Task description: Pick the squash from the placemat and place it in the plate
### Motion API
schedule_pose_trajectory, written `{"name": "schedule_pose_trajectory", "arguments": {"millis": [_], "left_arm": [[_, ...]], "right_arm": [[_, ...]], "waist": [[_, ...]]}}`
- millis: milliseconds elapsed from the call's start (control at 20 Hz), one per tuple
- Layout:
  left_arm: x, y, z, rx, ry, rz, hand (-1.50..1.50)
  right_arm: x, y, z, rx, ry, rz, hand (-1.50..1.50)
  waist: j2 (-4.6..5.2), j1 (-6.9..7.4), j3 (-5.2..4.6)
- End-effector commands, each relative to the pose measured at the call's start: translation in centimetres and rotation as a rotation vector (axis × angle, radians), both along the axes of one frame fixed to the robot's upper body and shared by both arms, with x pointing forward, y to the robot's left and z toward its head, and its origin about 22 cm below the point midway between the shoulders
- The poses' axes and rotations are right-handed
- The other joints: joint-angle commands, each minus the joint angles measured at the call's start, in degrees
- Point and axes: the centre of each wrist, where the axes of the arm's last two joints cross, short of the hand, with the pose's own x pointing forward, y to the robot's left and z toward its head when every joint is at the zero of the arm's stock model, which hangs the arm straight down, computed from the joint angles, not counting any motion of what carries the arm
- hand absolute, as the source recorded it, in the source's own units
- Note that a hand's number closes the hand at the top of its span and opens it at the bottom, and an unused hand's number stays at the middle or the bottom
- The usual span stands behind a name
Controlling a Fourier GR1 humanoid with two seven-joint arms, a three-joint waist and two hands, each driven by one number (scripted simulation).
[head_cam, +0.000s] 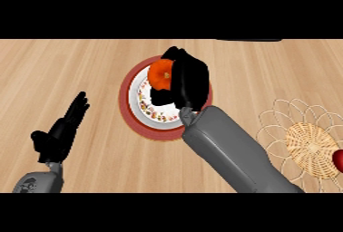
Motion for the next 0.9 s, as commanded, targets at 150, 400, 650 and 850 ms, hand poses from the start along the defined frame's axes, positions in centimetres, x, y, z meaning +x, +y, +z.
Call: {"name": "schedule_pose_trajectory", "arguments": {"millis": [150,400,650,850], "left_arm": [[-0.6,-0.9,-0.4,0.009,-0.008,-0.019,0.0],[1.0,-0.3,0.0,-0.006,-0.009,-0.001,0.0],[0.0,0.8,-0.4,-0.005,0.005,0.007,0.0],[-0.4,1.0,-0.3,-0.008,0.023,0.024,0.0]], "right_arm": [[2.5,2.1,-0.7,0.075,0.08,-0.13,-1.5],[3.4,1.7,-0.2,0.237,0.043,-0.117,-1.5],[3.2,-0.9,-2.3,0.448,-0.119,-0.189,-1.5],[2.3,-3.2,-2.9,0.607,-0.158,-0.194,-1.5]], "waist": [[-0.01,0.76,-0.01],[0.1,0.16,-0.01],[0.03,-0.83,0.05],[-0.06,-1.63,0.13]]}}
